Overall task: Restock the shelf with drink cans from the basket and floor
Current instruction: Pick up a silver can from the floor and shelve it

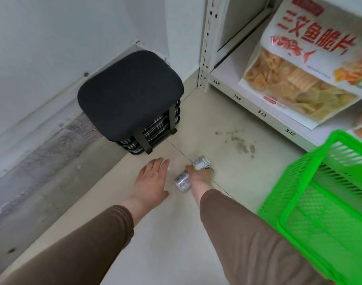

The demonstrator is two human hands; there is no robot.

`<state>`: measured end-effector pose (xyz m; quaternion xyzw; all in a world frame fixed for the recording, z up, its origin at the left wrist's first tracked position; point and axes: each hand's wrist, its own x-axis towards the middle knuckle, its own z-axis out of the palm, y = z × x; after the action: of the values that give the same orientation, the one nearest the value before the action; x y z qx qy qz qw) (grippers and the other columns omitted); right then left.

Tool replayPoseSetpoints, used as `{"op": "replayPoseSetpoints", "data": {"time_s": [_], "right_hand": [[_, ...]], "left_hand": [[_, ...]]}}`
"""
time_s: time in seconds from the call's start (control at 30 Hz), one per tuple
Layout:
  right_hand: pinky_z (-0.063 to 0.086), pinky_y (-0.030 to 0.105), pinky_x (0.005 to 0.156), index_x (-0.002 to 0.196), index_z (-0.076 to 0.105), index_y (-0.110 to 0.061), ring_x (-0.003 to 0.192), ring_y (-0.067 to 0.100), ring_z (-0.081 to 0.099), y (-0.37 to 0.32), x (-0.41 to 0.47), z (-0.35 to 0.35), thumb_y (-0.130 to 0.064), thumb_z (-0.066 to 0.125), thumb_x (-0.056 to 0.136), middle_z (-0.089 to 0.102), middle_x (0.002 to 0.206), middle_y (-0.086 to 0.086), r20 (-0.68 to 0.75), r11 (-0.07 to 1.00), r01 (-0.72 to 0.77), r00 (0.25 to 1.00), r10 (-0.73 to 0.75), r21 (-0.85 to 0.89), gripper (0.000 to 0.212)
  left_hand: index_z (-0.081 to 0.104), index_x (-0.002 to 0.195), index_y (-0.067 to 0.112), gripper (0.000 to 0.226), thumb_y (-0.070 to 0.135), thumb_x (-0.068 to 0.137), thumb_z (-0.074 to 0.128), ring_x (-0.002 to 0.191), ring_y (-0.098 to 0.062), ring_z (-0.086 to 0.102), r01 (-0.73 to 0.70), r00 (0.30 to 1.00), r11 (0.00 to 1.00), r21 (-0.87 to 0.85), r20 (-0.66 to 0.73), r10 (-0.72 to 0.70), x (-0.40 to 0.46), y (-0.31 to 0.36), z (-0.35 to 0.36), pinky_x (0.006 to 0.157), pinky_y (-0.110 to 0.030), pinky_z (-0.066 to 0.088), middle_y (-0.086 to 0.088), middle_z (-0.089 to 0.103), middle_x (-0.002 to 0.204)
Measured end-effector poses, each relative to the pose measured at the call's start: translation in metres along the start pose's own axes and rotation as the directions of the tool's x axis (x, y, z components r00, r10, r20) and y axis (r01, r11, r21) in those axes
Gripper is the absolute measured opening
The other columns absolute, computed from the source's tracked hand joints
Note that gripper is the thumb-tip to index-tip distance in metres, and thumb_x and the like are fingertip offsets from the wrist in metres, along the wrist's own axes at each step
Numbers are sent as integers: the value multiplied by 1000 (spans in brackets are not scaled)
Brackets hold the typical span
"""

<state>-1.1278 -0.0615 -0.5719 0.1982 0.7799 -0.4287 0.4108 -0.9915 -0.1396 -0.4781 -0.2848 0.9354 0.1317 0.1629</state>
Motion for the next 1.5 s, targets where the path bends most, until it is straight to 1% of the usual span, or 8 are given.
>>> {"op": "replayPoseSetpoints", "data": {"time_s": [0.1,0.27,0.5,0.63,0.77,0.9,1.07,1.5], "right_hand": [[53,38,83,118,40,-11,94,32,67,-12,-21,-12,-27,82,78,65,117,14,2,997,75,997,-75,-7,61],[43,23,57,103,46,-17,77,20,64,-65,-112,-78,-21,83,76,67,101,6,33,955,296,955,-295,-10,46],[48,29,77,103,48,-20,89,16,65,-188,-295,-205,-17,86,71,68,104,-1,57,867,497,866,-496,-4,50],[50,33,93,128,46,-21,105,15,65,-265,-407,-277,-27,88,69,67,118,-6,18,814,579,815,-579,-43,73],[54,40,89,115,47,-27,98,18,68,-336,-503,-345,-39,87,60,70,108,-3,-130,748,664,740,-660,-20,69],[53,36,90,126,45,-31,102,14,66,-388,-572,-410,-45,86,61,69,115,-8,-218,683,726,656,-723,-77,78],[54,43,85,109,40,-36,98,19,67,-431,-616,-481,-44,86,64,69,109,-8,-340,638,755,566,-751,-153,64],[50,37,85,126,46,-23,112,24,62,-499,-577,-593,-46,84,72,65,125,-3,-459,699,664,550,-698,-266,70]], "left_hand": [[17,153,16,97,40,77,73,143,-22,22,13,1000,999,-36,-17,-14,-7,5,-21,113,-34,24,-2,24,155],[26,150,14,95,41,73,75,138,-27,29,-8,999,999,-53,-50,5,-41,42,-115,112,-38,28,-4,35,148],[35,146,14,98,45,64,79,134,-28,35,-88,987,996,-26,-134,84,-110,118,-316,109,-38,33,-4,43,140],[30,150,14,101,41,63,74,136,-26,35,-166,962,986,-10,-221,160,-147,168,-447,111,-36,32,-4,43,142],[28,151,14,103,44,66,77,137,-25,34,-267,915,964,10,-312,257,-174,219,-563,111,-35,29,-3,40,145],[25,152,17,102,53,70,74,138,-24,32,-359,867,933,31,-359,346,-192,268,-646,112,-34,29,-2,38,146],[19,153,18,107,56,70,75,142,-24,26,-427,819,900,91,-384,427,-196,330,-710,114,-37,27,-3,31,151],[20,150,17,103,51,71,77,135,-26,33,-420,803,897,141,-404,439,-141,464,-743,111,-39,32,-4,37,145]]}}
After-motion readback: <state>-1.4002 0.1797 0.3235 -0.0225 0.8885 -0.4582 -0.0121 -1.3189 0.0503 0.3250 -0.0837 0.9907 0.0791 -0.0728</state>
